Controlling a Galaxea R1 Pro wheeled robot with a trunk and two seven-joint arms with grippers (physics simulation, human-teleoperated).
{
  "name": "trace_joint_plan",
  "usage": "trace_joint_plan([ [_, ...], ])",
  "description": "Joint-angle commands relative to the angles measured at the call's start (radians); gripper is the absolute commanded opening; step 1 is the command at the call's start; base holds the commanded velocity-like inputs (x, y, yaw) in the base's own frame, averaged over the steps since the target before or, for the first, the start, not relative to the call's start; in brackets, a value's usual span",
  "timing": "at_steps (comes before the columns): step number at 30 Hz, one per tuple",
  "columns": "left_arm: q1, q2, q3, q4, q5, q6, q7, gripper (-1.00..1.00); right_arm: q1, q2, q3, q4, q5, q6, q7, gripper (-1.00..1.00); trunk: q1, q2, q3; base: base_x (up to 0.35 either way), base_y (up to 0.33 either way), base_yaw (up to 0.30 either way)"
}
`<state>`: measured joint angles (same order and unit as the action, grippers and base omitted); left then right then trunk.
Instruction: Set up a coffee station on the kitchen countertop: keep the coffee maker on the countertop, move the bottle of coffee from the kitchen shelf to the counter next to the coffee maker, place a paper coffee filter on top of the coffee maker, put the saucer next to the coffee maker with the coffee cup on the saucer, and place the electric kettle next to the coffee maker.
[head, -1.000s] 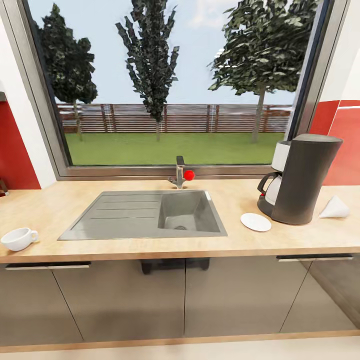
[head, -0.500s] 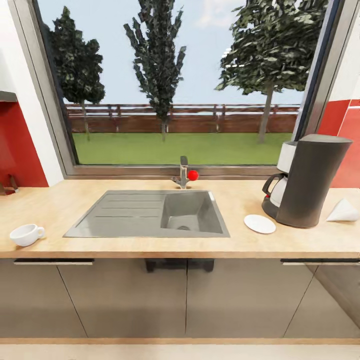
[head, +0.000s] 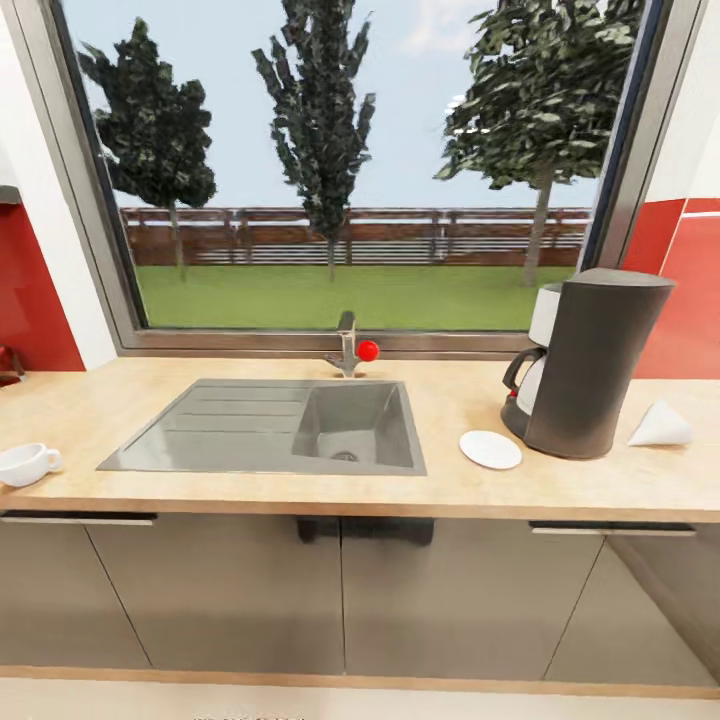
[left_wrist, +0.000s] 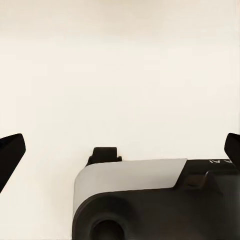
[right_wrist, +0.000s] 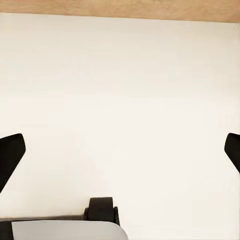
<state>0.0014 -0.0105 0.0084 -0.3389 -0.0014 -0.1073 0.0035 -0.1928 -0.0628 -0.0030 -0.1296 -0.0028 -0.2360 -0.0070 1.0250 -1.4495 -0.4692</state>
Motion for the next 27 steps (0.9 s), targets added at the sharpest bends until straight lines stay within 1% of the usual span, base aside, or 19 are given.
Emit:
trace_joint_plan([
  [1, 0.000, 0.000, 0.001, -0.001, 0.000, -0.002, 0.000, 1.00, 0.000, 0.000, 0.000, 0.001, 0.000, -0.003, -0.001, 1.00, 0.000, 0.000, -0.001, 0.000, -0.069, 0.193],
  [5, 0.000, 0.000, 0.000, -0.001, -0.001, -0.002, 0.000, 1.00, 0.000, 0.000, 0.001, 0.001, 0.000, -0.003, 0.000, 1.00, 0.000, 0.000, -0.001, 0.000, -0.087, 0.205],
  [9, 0.000, 0.000, 0.000, -0.001, -0.001, -0.002, 0.001, 1.00, 0.000, -0.001, 0.001, 0.002, 0.002, -0.002, 0.002, 1.00, 0.000, 0.000, -0.001, 0.000, -0.227, 0.094],
  [27, 0.000, -0.002, -0.004, 0.000, -0.002, -0.002, 0.001, 1.00, 0.003, -0.002, 0.001, 0.013, 0.003, -0.001, 0.002, 1.00, 0.000, 0.000, -0.001, -0.002, -0.298, 0.008],
])
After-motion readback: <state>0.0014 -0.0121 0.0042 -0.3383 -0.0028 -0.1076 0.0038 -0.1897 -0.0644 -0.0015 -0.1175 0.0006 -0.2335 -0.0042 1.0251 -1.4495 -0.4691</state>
